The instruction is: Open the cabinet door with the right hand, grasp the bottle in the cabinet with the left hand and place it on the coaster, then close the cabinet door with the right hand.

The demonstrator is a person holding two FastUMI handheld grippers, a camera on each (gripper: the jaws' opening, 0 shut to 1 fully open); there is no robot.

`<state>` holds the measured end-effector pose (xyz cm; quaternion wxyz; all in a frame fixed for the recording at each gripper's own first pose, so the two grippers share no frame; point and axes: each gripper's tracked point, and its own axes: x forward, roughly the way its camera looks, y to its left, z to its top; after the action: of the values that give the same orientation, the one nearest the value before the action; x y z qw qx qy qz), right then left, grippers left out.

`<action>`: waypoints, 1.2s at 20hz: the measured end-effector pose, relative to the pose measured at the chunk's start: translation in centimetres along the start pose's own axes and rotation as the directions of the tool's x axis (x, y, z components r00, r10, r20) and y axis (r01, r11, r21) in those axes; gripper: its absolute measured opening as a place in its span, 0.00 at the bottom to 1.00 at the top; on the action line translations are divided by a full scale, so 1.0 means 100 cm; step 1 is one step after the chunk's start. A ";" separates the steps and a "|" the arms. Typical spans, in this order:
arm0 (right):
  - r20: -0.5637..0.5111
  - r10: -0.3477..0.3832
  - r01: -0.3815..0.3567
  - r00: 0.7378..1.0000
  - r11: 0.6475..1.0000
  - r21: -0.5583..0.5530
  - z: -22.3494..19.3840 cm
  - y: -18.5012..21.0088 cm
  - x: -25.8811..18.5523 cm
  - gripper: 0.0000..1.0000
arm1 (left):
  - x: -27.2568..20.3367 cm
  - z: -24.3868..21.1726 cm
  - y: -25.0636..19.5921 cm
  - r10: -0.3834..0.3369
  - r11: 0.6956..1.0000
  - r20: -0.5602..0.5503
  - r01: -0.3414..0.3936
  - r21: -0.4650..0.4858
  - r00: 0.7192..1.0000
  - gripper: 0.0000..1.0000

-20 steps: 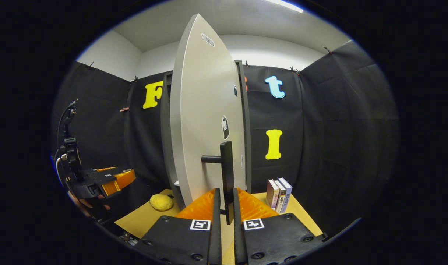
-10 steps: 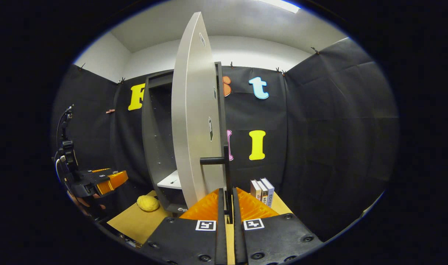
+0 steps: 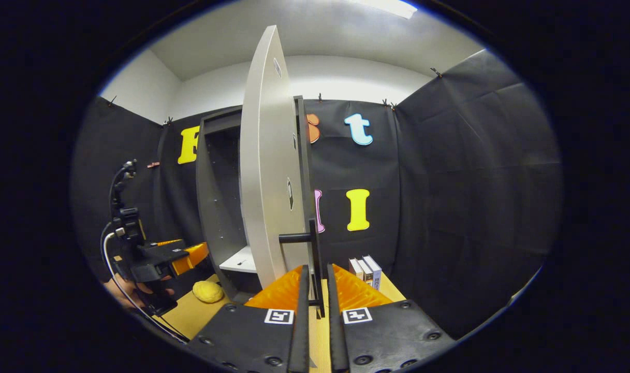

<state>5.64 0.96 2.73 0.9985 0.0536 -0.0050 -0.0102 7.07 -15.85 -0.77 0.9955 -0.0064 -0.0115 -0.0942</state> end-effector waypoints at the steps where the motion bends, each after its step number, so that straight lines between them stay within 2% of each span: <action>1: -0.001 -0.008 0.008 1.000 1.000 0.000 0.000 -0.005 -0.003 0.22 | 0.009 0.000 -0.004 -0.006 1.000 -0.001 0.006 -0.003 1.000 0.94; 3: 0.012 -0.030 0.030 0.999 0.999 -0.016 0.002 -0.020 -0.008 0.59 | 0.029 0.000 -0.009 -0.013 1.000 0.000 0.013 -0.008 1.000 0.94; 4: 0.018 -0.039 0.040 0.999 0.999 -0.033 0.002 -0.028 -0.010 0.70 | 0.039 0.000 -0.011 -0.015 1.000 0.006 0.015 -0.007 1.000 0.94; 6: -0.009 -0.054 0.053 0.998 0.997 -0.064 -0.012 -0.037 -0.014 0.98 | 0.061 0.000 -0.017 -0.025 1.000 0.016 0.025 0.001 1.000 0.94; 8: -0.035 -0.094 0.090 0.995 0.992 -0.090 -0.024 -0.052 -0.012 0.97 | 0.081 -0.001 -0.021 -0.028 0.999 0.021 0.028 0.015 0.999 0.92; 10: -0.075 -0.133 0.125 0.988 0.987 -0.099 -0.034 -0.066 -0.014 0.98 | 0.102 -0.005 -0.025 -0.022 1.000 0.014 0.022 0.022 1.000 0.95; 13: -0.033 -0.168 0.164 0.985 0.981 -0.108 -0.024 -0.077 -0.011 0.99 | 0.135 -0.014 -0.030 -0.021 1.000 0.002 0.021 0.012 1.000 0.92; 17: -0.018 -0.202 0.199 0.979 0.975 -0.097 -0.021 -0.093 -0.005 0.99 | 0.180 -0.026 -0.028 0.009 0.999 -0.019 -0.008 0.033 1.000 0.95; 18: -0.014 -0.206 0.204 0.978 0.974 -0.097 -0.019 -0.096 -0.003 0.99 | 0.192 -0.030 -0.027 0.010 0.999 -0.022 -0.009 0.034 1.000 0.92; 24: -0.007 -0.237 0.235 0.972 0.968 -0.090 -0.017 -0.112 0.014 0.99 | 0.256 -0.057 -0.021 0.040 0.998 -0.052 -0.038 0.047 0.998 0.95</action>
<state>6.82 -9.99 -0.18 0.9916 0.0098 0.0106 -0.1286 31.95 -22.83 -5.84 0.9969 0.0188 0.0129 -0.0747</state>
